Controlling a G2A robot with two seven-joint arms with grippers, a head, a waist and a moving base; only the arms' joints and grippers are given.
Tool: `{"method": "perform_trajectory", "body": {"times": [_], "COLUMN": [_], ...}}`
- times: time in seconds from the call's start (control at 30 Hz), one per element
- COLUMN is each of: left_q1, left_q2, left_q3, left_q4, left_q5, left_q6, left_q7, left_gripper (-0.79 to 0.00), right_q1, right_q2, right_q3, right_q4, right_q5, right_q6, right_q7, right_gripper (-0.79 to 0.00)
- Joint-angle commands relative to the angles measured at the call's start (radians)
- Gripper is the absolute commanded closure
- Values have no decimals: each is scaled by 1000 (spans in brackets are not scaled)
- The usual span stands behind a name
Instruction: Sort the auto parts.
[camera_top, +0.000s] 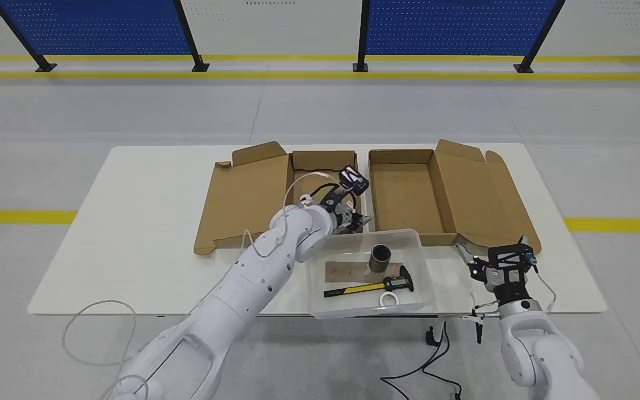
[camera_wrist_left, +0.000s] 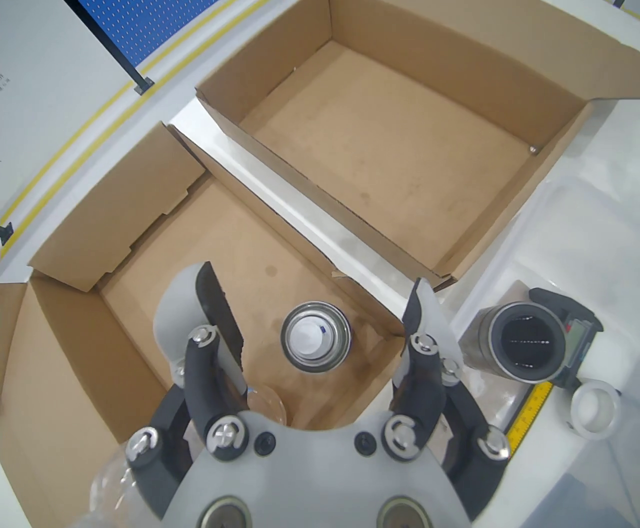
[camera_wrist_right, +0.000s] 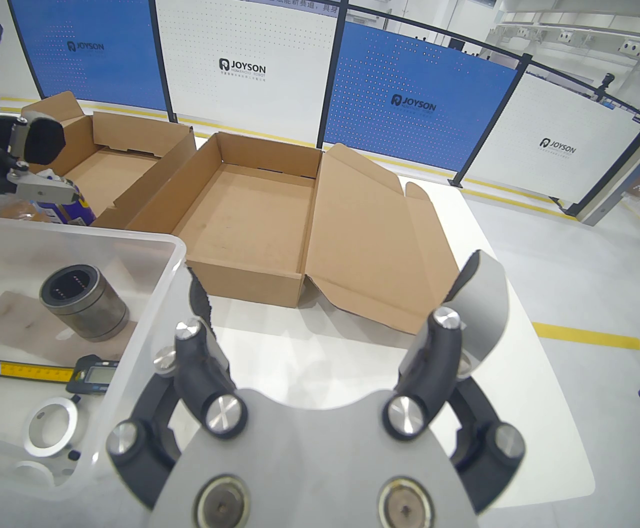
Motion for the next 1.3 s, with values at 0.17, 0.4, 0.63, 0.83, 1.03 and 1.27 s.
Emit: {"method": "perform_trajectory", "body": {"times": [0.17, 0.4, 0.63, 0.83, 1.03, 1.27], "left_q1": [125, 280, 420, 524, 561, 561], "left_q2": [33, 57, 78, 98, 107, 107], "left_q3": [-73, -109, -119, -142, -162, -162], "left_q4": [-277, -498, -635, -708, -756, -756], "left_q5": [-42, -103, -116, -92, -80, -80], "left_q6": [-58, -75, -82, -66, -83, -83], "left_q7": [-67, -162, -232, -256, -215, -215], "left_gripper": [-785, -785, -785, -785, -785, -785], "right_q1": [0, 0, 0, 0, 0, 0], "right_q2": [0, 0, 0, 0, 0, 0], "right_q3": [0, 0, 0, 0, 0, 0], "right_q4": [0, 0, 0, 0, 0, 0], "right_q5": [0, 0, 0, 0, 0, 0], "right_q6": [0, 0, 0, 0, 0, 0], "right_q7": [0, 0, 0, 0, 0, 0], "right_gripper": [-785, -785, -785, -785, -785, -785]}}
